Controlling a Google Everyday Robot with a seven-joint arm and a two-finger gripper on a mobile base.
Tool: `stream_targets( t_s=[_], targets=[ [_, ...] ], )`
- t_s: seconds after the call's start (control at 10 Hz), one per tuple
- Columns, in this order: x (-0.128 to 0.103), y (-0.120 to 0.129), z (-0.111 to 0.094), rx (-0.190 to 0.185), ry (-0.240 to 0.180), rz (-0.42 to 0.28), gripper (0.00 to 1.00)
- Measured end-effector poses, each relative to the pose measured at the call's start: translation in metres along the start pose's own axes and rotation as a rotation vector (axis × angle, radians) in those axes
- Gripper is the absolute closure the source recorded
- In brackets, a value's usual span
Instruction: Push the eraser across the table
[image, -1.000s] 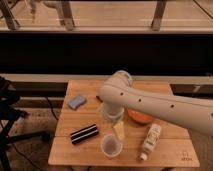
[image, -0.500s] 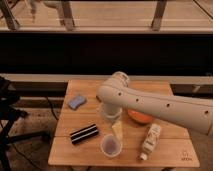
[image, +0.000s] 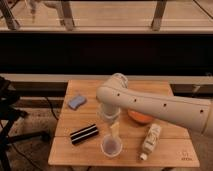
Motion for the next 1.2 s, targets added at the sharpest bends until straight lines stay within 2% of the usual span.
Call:
stream_targets(
  t_s=[0.2, 0.5, 0.6, 0.8, 1.2],
  targets=[
    [-0.001, -0.003, 0.003, -0.001, -0.002, -0.012, 0.40],
    [-0.003, -0.005, 0.009, -0.006, -0.010, -0.027, 0.70],
    [-0.005, -0.009, 0.018, -0.014, -0.020, -0.036, 0.84],
    [-0.010, -0.016, 0.036, -0.017, -0.034, -0.051, 0.98],
    [-0.017, -0.029, 0.065, -0.027, -0.058, -0.077, 1.00]
  ],
)
